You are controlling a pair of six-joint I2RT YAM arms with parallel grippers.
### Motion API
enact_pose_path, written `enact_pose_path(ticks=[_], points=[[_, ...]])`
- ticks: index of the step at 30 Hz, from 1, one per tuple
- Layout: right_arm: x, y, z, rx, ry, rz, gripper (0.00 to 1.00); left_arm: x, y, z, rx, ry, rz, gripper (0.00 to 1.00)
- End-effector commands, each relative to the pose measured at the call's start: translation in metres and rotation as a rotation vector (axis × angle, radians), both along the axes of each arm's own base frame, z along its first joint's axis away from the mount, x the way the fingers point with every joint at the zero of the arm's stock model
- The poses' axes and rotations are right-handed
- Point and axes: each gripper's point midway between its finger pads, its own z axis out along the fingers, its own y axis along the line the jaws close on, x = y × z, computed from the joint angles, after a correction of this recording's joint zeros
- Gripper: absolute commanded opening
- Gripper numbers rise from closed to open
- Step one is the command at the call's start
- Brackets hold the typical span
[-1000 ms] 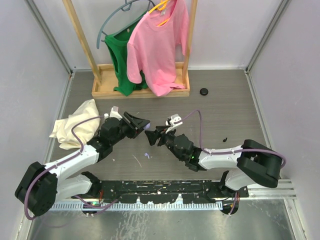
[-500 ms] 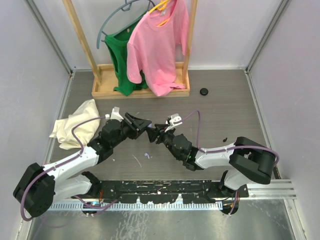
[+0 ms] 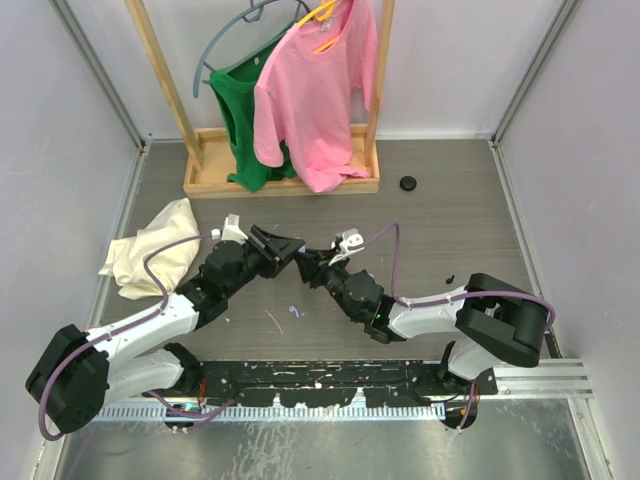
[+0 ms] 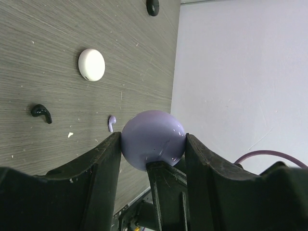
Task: Insert the wireless bluetooth earbuds into the charging case
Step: Pick up the charging case at the center of the board.
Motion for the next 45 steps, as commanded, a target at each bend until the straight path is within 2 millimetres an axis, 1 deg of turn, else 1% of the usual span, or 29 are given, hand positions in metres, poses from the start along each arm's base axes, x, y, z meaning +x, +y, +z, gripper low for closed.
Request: enact_pose_path(ticks=[1,4,9,13,15,16,20,22,24,27,29,33,38,42,45], points=[[0.009,-0.009,0.028,0.062,-0.058,-0.064,0.24,0.0,-0.001,0.024,-0.055,-0.07,0.004,0.46],[0.007,-0.012,0.029,0.049,-0.063,-0.059,0.18,-0.001,0.001,0.024,-0.049,-0.081,0.008,0.52],[0.001,-0.017,0.032,-0.008,-0.082,-0.023,0.13,-0.002,0.006,0.033,0.006,-0.164,0.003,0.68],[-0.005,-0.025,0.038,-0.053,-0.098,0.019,0.11,-0.004,0.01,0.043,0.089,-0.27,-0.024,0.75],[-0.009,-0.029,0.038,-0.085,-0.093,0.054,0.11,-0.008,0.011,0.051,0.129,-0.337,-0.052,0.76],[-0.01,-0.032,0.044,-0.084,-0.098,0.074,0.11,-0.01,0.011,0.053,0.152,-0.367,-0.07,0.76],[-0.014,-0.048,0.056,-0.116,-0.104,0.135,0.11,-0.019,0.01,0.065,0.239,-0.509,-0.15,0.77],[-0.022,-0.051,0.064,-0.139,-0.111,0.195,0.11,-0.026,0.009,0.069,0.281,-0.566,-0.204,0.78],[-0.025,-0.057,0.072,-0.164,-0.119,0.216,0.11,-0.032,0.007,0.074,0.327,-0.632,-0.258,0.78],[-0.03,-0.065,0.084,-0.199,-0.128,0.252,0.11,-0.04,0.004,0.081,0.368,-0.708,-0.324,0.78],[-0.034,-0.069,0.087,-0.229,-0.122,0.279,0.11,-0.045,0.002,0.087,0.388,-0.761,-0.361,0.78],[-0.04,-0.075,0.099,-0.273,-0.135,0.346,0.11,-0.055,-0.004,0.095,0.42,-0.867,-0.463,0.76],[-0.049,-0.081,0.102,-0.353,-0.144,0.442,0.11,-0.068,-0.012,0.101,0.443,-0.945,-0.609,0.73],[-0.059,-0.082,0.105,-0.396,-0.155,0.547,0.09,-0.081,-0.018,0.111,0.417,-1.024,-0.712,0.68],[-0.068,-0.08,0.109,-0.408,-0.173,0.624,0.08,-0.087,-0.024,0.114,0.386,-1.061,-0.767,0.66]])
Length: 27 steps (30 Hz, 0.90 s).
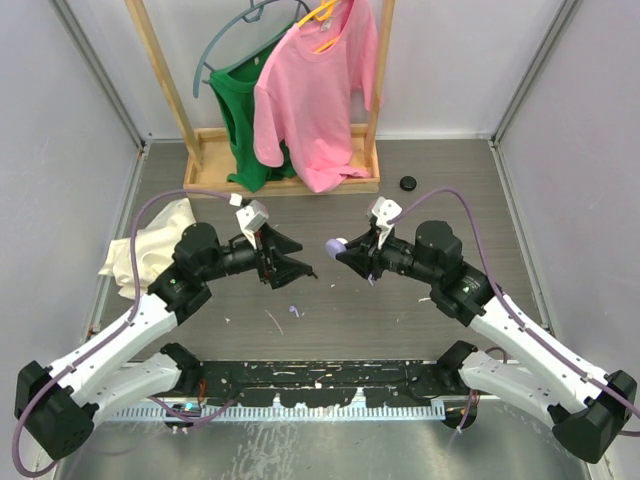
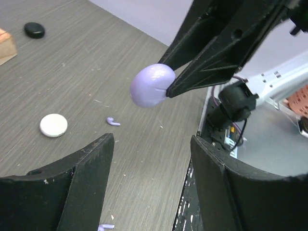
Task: Insert the wireless bluetooth earbuds into the charging case
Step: Pick up the charging case at the center of the board.
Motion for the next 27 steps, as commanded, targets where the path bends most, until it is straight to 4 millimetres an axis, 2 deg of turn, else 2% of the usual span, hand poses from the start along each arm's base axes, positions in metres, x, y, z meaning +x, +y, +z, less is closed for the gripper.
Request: enact_pose_path(ticks=[1,10,27], points=[[-0.024,0.007,0.022,-0.024,-0.05,0.195,0.08,-0.018,-0.01,0.022,-0.013,-0.111,-0.171,0.65],[-0.037,0.018,0.012,-0.107,0.014,0.343,0.08,-0.025,-0.022,0.024,0.004,-0.139,-0.309,0.63],[-0.043,0.027,0.016,-0.109,0.03,0.437,0.09,-0.036,-0.037,0.014,0.026,-0.087,-0.475,0.47]])
